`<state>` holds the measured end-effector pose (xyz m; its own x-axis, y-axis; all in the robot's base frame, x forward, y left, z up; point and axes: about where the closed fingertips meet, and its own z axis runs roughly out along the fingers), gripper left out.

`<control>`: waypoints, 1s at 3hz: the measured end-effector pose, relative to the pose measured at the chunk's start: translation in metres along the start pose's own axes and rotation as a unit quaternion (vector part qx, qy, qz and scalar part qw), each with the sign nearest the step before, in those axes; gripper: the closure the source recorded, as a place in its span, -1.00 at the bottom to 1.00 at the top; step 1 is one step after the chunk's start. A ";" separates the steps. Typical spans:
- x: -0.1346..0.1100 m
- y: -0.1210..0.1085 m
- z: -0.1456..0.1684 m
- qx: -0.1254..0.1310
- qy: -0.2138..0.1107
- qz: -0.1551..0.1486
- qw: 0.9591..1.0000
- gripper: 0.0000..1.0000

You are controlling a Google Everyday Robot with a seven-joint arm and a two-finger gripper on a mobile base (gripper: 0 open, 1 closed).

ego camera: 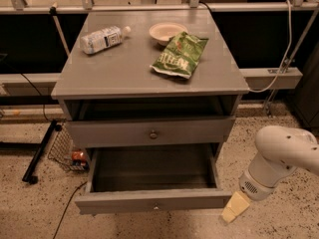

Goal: Close middle drawer

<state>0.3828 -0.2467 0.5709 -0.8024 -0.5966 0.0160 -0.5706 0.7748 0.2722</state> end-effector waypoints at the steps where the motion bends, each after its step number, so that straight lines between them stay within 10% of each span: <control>1: 0.000 -0.016 0.038 -0.027 0.010 0.039 0.999 -1.00; 3: -0.010 -0.028 0.097 -0.050 -0.001 0.094 0.994 -1.00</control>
Offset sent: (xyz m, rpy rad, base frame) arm 0.0111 -0.0013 -0.1180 0.0259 0.1048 -0.2440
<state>0.3900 -0.2422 0.4702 -0.8940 -0.4419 0.0741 -0.3897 0.8484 0.3582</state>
